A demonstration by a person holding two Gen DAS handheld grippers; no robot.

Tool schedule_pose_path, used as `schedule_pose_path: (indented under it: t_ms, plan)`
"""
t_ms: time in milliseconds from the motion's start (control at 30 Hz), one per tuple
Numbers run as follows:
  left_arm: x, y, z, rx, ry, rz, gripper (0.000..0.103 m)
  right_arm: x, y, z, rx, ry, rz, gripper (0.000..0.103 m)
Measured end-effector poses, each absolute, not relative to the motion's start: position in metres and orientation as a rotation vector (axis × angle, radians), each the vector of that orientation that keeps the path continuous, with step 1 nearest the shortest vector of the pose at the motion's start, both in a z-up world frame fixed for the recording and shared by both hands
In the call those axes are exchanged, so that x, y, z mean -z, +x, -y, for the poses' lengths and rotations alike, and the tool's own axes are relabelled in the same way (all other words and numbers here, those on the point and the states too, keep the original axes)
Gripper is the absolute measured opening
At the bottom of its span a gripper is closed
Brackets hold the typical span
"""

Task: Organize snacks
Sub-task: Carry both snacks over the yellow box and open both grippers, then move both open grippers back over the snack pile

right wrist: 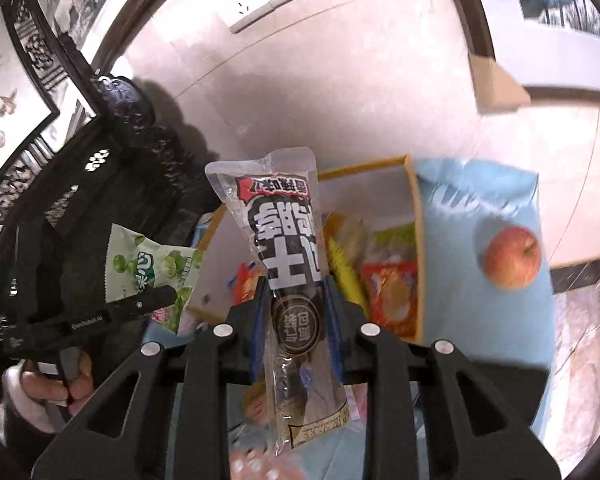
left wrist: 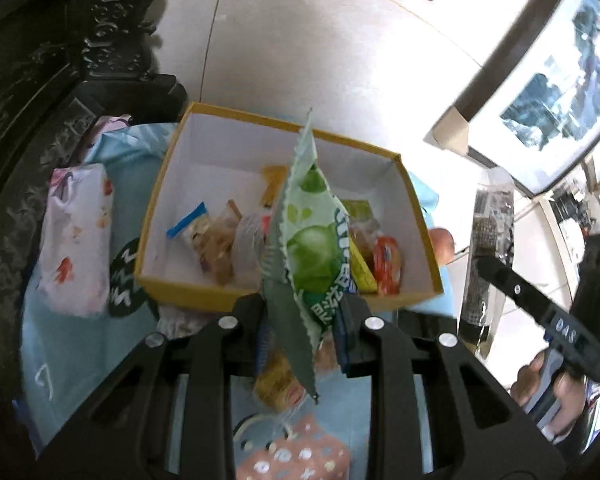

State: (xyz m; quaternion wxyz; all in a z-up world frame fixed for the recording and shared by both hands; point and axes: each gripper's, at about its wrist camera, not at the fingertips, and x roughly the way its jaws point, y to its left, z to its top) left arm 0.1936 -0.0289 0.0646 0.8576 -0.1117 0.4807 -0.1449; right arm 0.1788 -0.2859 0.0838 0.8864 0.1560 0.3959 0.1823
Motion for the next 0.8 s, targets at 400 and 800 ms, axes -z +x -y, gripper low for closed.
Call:
schedule_pose_path:
  t_ms: [400, 800]
  plan:
    - [-0.002, 0.267, 0.054, 0.218, -0.320, -1.129, 0.080, -0.035, 0.238, 0.253, -0.160, 0.029, -0.802, 0.041]
    - [-0.020, 0.228, 0.033, 0.182, -0.243, -1.078, 0.084, -0.060, 0.198, 0.275, -0.174, 0.075, -0.744, 0.061]
